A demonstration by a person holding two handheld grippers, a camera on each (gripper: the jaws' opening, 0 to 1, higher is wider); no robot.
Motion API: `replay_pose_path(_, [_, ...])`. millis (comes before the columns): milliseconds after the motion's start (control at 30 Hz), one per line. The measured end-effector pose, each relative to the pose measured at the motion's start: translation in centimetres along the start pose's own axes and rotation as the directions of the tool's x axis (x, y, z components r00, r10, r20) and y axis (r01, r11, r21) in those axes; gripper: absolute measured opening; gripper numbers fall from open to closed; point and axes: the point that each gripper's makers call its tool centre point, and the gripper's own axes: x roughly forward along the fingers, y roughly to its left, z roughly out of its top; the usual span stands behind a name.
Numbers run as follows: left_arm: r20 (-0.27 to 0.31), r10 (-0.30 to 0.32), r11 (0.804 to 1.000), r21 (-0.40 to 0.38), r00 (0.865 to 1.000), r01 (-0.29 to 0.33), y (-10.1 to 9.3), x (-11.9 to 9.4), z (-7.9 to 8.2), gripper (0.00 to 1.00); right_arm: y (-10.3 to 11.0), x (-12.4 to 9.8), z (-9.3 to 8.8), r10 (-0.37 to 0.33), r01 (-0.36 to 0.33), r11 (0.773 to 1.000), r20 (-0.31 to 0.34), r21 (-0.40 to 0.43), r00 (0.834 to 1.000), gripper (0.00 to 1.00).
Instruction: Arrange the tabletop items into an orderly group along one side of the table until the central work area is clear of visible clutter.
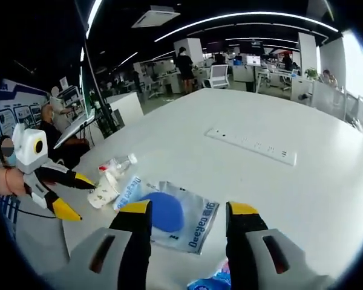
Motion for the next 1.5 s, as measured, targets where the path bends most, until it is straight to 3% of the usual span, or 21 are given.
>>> replay_pose_path(167, [0.054, 0.060, 0.987, -0.154, 0.997, -0.051, -0.2, 0.1, -0.1, 0.45, -0.6, 0.7, -0.4, 0.009, -0.009, 1.000, -0.013, 0.001, 1.000, 0.46])
replay_pose_path(233, [0.039, 0.076, 0.984, -0.167, 0.996, -0.069, -0.2, 0.4, -0.8, 0.45, -0.9, 1.1, -0.7, 0.011, -0.011, 1.000, -0.026, 0.002, 1.000, 0.46])
replay_pose_path(300, [0.036, 0.104, 0.963, -0.253, 0.994, -0.091, -0.1, 0.5, -1.3, 0.46, -1.2, 1.3, -0.8, 0.016, -0.016, 1.000, -0.037, 0.003, 0.999, 0.46])
replay_pose_path(367, [0.039, 0.133, 0.958, -0.262, 0.990, -0.118, 0.2, 0.6, -1.5, 0.45, -1.6, 1.6, -0.9, 0.012, -0.012, 1.000, -0.045, 0.001, 0.999, 0.45])
replay_pose_path(467, [0.041, 0.165, 0.908, -0.398, 0.986, -0.135, 0.6, 0.8, -2.0, 0.46, -2.0, 2.2, -1.2, 0.015, -0.014, 1.000, -0.065, 0.004, 0.998, 0.44])
replay_pose_path(667, [0.030, 0.188, 0.908, -0.386, 0.982, -0.162, 0.9, 1.2, -2.4, 0.47, -2.5, 3.0, -1.3, 0.019, -0.019, 1.000, -0.083, 0.003, 0.996, 0.44])
replay_pose_path(733, [0.034, 0.186, 0.892, -0.424, 0.982, -0.154, 1.0, 1.3, -2.3, 0.46, -2.5, 3.2, -1.3, 0.023, -0.023, 1.000, -0.085, 0.006, 0.996, 0.44])
replay_pose_path(833, [0.030, 0.199, 0.893, -0.417, 0.980, -0.169, 1.2, 1.5, -2.3, 0.46, -2.6, 3.6, -1.5, 0.025, -0.025, 1.000, -0.095, 0.003, 0.995, 0.44])
replay_pose_path(900, [0.028, 0.204, 0.873, -0.458, 0.979, -0.169, 1.2, 1.7, -2.3, 0.46, -2.6, 3.7, -1.5, 0.029, -0.028, 1.000, -0.099, 0.009, 0.995, 0.43])
replay_pose_path(967, [0.028, 0.218, 0.872, -0.455, 0.976, -0.182, 1.4, 1.7, -2.4, 0.45, -2.7, 3.9, -1.5, 0.030, -0.030, 1.000, -0.100, 0.009, 0.995, 0.43])
replay_pose_path(1067, [0.027, 0.239, 0.851, -0.488, 0.971, -0.196, 1.9, 1.9, -2.6, 0.45, -2.8, 4.2, -1.6, 0.032, -0.031, 0.999, -0.104, 0.012, 0.994, 0.43])
replay_pose_path(1133, [0.031, 0.255, 0.808, -0.556, 0.966, -0.195, 2.2, 2.0, -2.6, 0.45, -3.0, 4.4, -1.8, 0.028, -0.027, 1.000, -0.111, 0.011, 0.993, 0.42])
replay_pose_path(1233, [0.021, 0.276, 0.805, -0.552, 0.961, -0.219, 2.5, 2.2, -2.8, 0.45, -3.2, 4.8, -2.0, 0.031, -0.028, 0.999, -0.118, 0.019, 0.993, 0.41])
replay_pose_path(1300, [0.031, 0.293, 0.770, -0.599, 0.956, -0.217, 2.7, 2.3, -2.7, 0.45, -3.3, 5.0, -2.1, 0.031, -0.029, 0.999, -0.120, 0.020, 0.992, 0.41])
replay_pose_path(1333, [0.024, 0.293, 0.775, -0.592, 0.956, -0.222, 2.9, 2.5, -2.8, 0.45, -3.3, 5.2, -2.2, 0.035, -0.032, 0.999, -0.125, 0.024, 0.992, 0.41])
replay_pose_path(1433, [0.021, 0.305, 0.749, -0.623, 0.952, -0.226, 3.2, 2.7, -2.9, 0.44, -3.5, 5.4, -2.4, 0.037, -0.034, 0.999, -0.133, 0.026, 0.990, 0.41])
replay_pose_path(1500, [0.016, 0.308, 0.748, -0.623, 0.951, -0.231, 3.2, 2.8, -3.0, 0.44, -3.5, 5.5, -2.5, 0.036, -0.033, 0.999, -0.136, 0.025, 0.990, 0.40])
